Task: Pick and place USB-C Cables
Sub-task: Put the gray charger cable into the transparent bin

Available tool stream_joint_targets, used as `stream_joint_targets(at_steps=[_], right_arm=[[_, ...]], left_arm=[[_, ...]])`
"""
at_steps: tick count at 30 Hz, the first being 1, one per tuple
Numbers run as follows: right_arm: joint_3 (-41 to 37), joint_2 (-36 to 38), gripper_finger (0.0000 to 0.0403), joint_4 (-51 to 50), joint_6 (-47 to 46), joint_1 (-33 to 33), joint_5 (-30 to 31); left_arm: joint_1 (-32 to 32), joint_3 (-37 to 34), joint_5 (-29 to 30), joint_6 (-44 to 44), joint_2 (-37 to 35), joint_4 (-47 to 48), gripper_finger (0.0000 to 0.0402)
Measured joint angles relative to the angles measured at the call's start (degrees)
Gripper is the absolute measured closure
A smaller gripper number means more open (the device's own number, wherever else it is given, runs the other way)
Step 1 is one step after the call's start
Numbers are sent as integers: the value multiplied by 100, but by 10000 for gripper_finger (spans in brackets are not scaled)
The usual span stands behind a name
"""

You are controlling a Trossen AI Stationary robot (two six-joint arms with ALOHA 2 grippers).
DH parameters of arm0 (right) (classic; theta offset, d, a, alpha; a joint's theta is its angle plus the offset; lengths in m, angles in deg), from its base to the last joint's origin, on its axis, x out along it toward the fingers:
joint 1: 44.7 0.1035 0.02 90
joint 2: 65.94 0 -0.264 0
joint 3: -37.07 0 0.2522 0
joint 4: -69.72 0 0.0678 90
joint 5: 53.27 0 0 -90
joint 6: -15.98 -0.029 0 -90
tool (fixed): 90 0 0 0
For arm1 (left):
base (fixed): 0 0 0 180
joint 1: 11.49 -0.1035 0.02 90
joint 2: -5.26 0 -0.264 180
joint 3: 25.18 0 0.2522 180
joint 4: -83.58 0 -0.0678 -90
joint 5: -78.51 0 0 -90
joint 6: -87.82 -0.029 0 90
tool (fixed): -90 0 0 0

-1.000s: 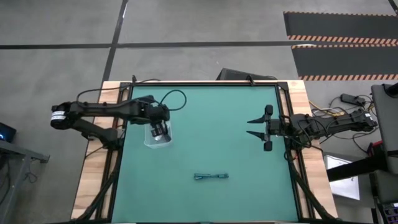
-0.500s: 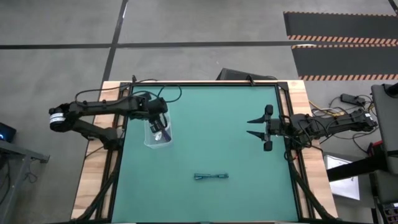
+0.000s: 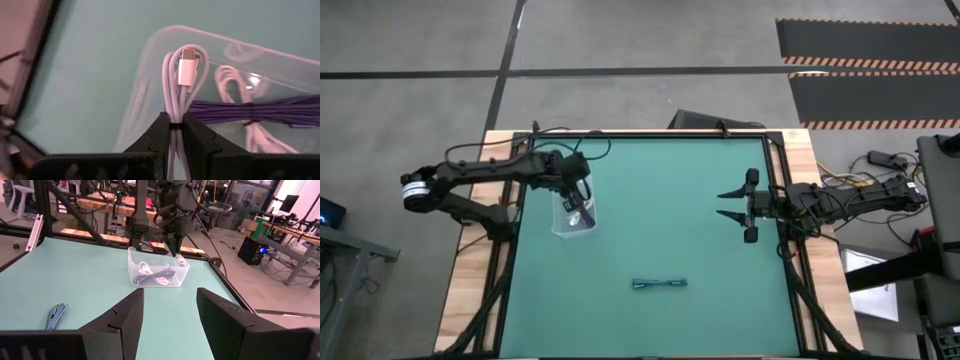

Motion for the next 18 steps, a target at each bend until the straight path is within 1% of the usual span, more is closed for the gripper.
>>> stream_joint_targets(at_steps=[3, 9, 18], right_arm=[[0, 0, 227, -13, 0, 0, 0], [0, 0, 227, -20, 1, -1, 0], [0, 0, 227, -20, 0, -1, 2]], left_arm=[[2, -160, -147, 16, 2, -230, 381], [2, -414, -151, 24, 2, -370, 381], [2, -655, -145, -32, 0, -904, 381]])
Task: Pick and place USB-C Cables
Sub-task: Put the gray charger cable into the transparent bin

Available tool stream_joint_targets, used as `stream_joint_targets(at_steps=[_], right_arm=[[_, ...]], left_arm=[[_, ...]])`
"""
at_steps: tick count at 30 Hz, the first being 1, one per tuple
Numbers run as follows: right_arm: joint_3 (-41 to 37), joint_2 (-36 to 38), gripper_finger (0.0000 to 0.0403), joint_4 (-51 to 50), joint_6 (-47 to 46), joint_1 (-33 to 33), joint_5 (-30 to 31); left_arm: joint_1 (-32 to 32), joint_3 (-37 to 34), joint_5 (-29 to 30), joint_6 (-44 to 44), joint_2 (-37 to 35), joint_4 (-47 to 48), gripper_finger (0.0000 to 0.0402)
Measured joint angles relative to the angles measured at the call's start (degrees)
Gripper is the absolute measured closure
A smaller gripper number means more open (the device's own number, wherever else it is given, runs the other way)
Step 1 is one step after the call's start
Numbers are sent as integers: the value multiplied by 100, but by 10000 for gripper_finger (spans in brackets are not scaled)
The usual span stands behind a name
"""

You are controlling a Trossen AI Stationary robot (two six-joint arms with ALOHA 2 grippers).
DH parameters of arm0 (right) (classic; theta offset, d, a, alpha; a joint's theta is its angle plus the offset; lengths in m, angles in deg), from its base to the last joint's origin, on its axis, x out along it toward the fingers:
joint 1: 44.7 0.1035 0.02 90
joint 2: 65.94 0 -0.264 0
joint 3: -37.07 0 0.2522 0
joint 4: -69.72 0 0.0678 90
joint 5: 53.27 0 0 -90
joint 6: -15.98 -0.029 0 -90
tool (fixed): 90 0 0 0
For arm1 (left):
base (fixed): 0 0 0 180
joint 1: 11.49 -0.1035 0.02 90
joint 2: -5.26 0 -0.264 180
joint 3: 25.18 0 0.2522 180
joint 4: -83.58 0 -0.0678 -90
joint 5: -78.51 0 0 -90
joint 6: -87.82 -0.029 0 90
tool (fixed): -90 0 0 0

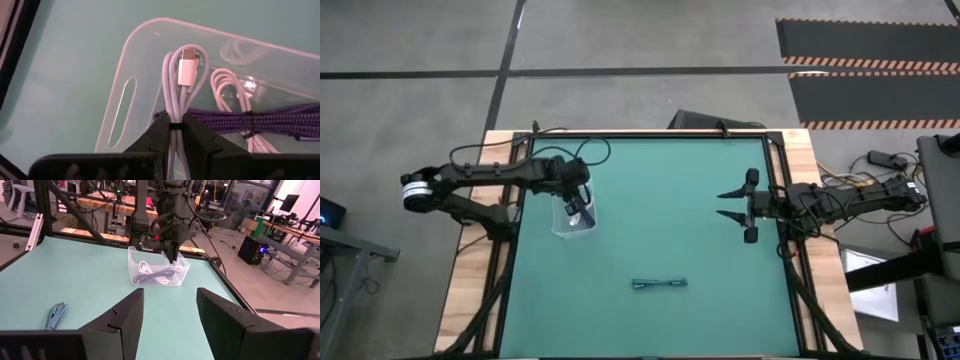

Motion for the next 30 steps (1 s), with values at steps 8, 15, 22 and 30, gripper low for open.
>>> stream_joint_targets(at_steps=[8, 15, 22, 30], right_arm=[[0, 0, 227, 0, -7, 0, 0], [0, 0, 227, 0, -2, 1, 0], [0, 0, 227, -2, -17, 2, 0], [0, 0, 227, -2, -18, 2, 0]], left_arm=[[0, -247, 8, -131, 0, -139, 381], [0, -340, 37, -136, 0, -167, 381], [0, -342, 144, -243, -2, -260, 364], [0, -375, 148, -412, -2, -249, 356]])
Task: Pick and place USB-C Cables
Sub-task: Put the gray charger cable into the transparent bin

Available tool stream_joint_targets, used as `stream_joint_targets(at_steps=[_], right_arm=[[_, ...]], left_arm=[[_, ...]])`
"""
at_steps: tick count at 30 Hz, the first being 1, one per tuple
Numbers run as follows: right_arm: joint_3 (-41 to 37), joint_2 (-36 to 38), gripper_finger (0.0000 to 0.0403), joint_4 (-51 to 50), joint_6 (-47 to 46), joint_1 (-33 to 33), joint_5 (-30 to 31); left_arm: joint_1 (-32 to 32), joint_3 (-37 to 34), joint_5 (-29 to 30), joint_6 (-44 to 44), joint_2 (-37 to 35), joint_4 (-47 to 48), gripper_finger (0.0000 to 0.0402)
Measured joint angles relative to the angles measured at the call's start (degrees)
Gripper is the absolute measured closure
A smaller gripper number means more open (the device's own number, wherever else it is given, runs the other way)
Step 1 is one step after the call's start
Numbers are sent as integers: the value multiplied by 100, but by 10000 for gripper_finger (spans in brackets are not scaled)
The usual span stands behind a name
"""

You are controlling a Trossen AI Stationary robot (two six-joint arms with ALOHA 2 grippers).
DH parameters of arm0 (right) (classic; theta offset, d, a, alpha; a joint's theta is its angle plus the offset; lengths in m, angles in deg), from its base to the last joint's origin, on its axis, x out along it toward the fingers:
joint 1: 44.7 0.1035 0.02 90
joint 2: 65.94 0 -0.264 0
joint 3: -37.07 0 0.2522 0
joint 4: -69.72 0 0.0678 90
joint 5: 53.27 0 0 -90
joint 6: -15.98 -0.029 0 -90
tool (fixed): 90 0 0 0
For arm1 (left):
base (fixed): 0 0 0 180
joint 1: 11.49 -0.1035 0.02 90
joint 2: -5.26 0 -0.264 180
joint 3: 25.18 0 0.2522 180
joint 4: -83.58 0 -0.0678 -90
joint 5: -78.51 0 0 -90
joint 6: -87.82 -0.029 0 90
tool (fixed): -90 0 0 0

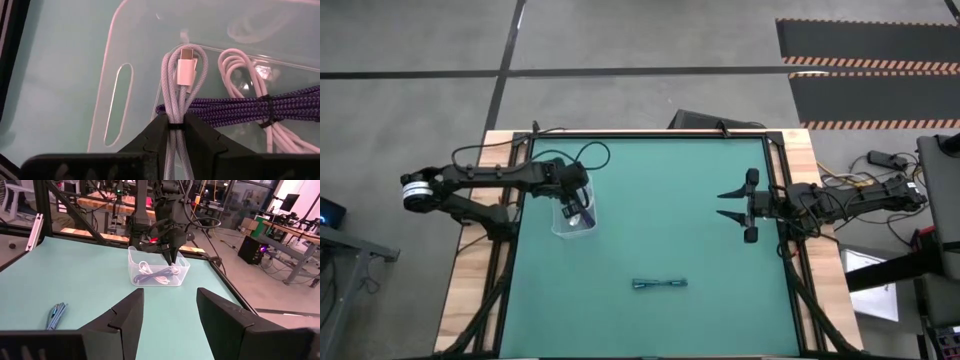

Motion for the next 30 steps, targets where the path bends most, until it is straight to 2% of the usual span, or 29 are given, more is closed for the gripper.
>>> stream_joint_targets(at_steps=[5, 30], right_arm=[[0, 0, 227, -2, 0, 0, 0], [0, 2, 227, -7, -1, -2, 0]], left_arm=[[2, -9, 183, -11, 0, 0, 355], [2, -15, 189, -27, -2, 0, 354]])
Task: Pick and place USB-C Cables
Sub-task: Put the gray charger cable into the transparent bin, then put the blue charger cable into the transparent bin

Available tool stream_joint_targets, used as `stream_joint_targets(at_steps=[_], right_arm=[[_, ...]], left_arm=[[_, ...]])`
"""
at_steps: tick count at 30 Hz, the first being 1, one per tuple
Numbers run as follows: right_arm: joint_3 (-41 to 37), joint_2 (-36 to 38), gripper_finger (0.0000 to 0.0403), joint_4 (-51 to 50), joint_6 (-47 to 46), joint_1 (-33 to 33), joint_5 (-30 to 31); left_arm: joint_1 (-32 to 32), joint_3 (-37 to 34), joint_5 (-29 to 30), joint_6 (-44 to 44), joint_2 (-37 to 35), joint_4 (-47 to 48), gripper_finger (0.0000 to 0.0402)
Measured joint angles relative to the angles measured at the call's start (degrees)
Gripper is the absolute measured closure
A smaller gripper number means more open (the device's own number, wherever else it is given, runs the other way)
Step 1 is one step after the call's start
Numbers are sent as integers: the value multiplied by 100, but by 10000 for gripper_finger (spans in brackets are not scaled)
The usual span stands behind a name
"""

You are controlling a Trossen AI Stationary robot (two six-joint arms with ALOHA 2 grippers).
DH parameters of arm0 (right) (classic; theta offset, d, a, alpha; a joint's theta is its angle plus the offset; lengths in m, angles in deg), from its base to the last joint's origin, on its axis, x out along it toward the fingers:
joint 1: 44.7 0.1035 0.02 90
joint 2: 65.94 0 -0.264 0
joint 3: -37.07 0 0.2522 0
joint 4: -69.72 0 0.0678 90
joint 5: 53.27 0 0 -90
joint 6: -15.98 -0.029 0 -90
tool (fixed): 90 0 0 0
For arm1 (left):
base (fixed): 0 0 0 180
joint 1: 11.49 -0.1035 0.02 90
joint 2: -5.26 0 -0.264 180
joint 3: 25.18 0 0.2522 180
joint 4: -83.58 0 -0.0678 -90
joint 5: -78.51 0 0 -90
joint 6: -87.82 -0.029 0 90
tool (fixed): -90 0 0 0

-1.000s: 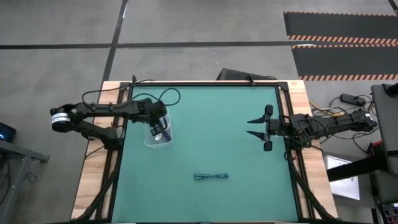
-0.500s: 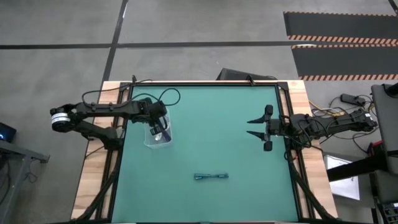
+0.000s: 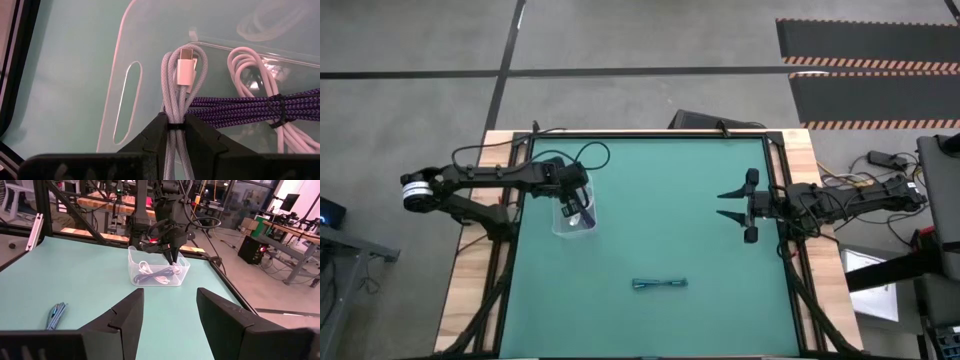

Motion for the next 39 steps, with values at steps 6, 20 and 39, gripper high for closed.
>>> stream_joint_targets(at_steps=[6, 20, 39], right_arm=[[0, -2, 227, 0, 0, 1, 0], [0, -2, 227, 0, 0, 1, 0], [0, -2, 227, 0, 0, 0, 0]], left_arm=[[0, 0, 0, 1, 0, 2, 354], [0, 0, -2, 6, 0, 3, 311], [21, 224, -6, 477, 0, 63, 283]])
